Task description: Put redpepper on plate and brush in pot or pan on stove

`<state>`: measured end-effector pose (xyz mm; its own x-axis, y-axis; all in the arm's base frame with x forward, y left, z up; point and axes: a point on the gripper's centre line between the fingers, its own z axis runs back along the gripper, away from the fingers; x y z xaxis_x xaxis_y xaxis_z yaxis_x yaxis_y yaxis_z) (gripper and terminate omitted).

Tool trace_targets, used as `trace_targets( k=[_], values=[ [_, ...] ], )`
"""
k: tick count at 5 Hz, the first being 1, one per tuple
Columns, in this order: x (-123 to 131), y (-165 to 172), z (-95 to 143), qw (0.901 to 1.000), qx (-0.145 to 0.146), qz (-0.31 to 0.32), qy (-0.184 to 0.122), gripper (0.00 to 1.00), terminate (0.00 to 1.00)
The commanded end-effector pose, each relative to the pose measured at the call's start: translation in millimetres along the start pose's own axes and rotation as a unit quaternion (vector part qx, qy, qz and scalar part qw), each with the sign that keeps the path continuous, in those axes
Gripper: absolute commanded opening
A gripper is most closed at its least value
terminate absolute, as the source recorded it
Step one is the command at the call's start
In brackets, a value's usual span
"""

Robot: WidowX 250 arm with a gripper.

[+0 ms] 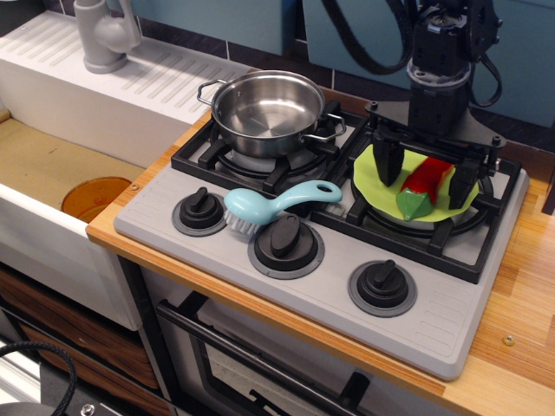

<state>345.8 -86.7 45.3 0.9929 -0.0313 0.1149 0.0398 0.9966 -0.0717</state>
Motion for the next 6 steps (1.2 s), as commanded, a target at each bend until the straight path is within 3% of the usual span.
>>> trace_targets(
  k=[1,3,6],
  values=[
    [21,-9,49,1.0,0.004,0.006,0.003,1.0,0.0],
    [27,6,87,0.999,0.016,-0.019,0.037,1.0,0.0],
    [27,6,87,0.999,0.016,-0.019,0.037,1.0,0.0]
  ],
)
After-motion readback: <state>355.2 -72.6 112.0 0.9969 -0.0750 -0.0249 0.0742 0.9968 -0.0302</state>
